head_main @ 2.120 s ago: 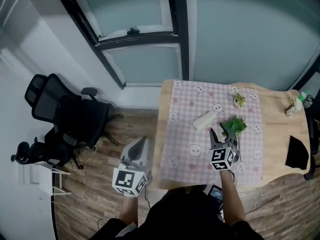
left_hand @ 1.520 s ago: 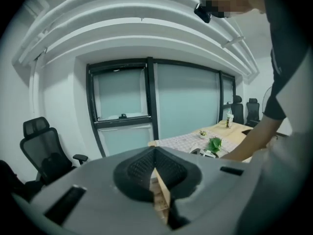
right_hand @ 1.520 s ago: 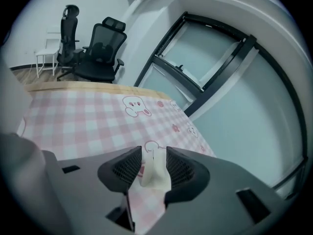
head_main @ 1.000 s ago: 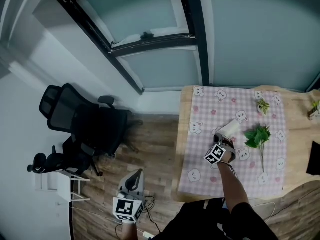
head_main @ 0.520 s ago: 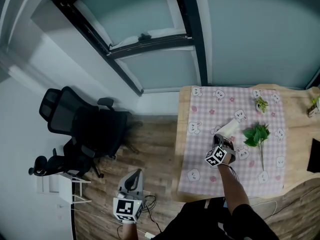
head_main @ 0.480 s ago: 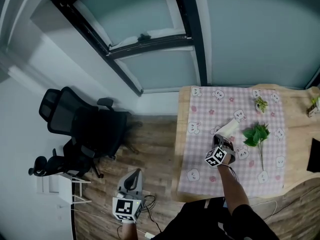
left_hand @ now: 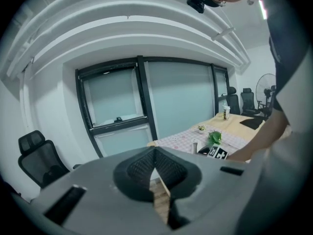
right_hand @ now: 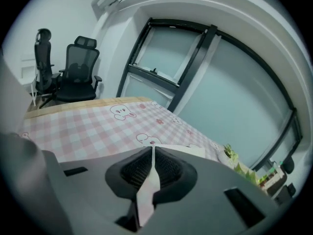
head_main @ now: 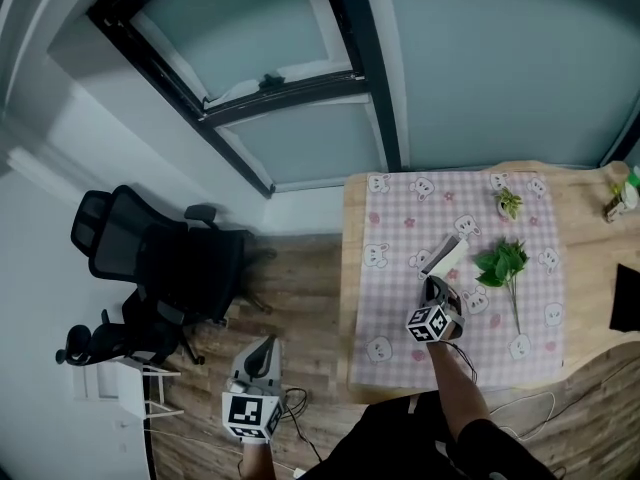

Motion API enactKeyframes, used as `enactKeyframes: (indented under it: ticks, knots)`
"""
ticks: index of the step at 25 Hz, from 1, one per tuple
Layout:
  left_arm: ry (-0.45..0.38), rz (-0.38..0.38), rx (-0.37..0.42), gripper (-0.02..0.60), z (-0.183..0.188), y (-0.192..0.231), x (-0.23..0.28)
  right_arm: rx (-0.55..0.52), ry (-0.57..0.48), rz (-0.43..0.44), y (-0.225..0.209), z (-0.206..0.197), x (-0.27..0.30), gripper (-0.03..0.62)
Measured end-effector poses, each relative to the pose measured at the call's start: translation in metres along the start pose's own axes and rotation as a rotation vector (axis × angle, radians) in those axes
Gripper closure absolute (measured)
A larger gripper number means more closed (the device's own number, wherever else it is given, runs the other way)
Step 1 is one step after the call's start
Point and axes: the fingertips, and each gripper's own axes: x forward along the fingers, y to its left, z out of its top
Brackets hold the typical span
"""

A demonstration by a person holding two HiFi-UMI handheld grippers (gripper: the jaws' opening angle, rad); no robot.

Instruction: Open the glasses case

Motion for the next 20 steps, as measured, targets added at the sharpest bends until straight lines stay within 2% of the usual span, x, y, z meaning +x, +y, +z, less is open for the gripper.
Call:
enactKeyframes:
  ticks: [8,14,20]
  knots:
    - [-0.003,-0.006,0.003,0.581,0.008,-0.009,0.007,0.154,0.041,-0.041,-0.011,-0.029,-0.021,0.562]
    - [-0.009,-0.02,0.0,0.581,0.013,-0.018,0.009,0.304,0.125,-0.05,-0.012,-0.062,-0.035,0.562]
    - [-0.047,-0.034,0.0,0.581,0.022,-0.028,0.014,0.305,0.083,-0.043,-0.025,-0.063,-0.048,0.562]
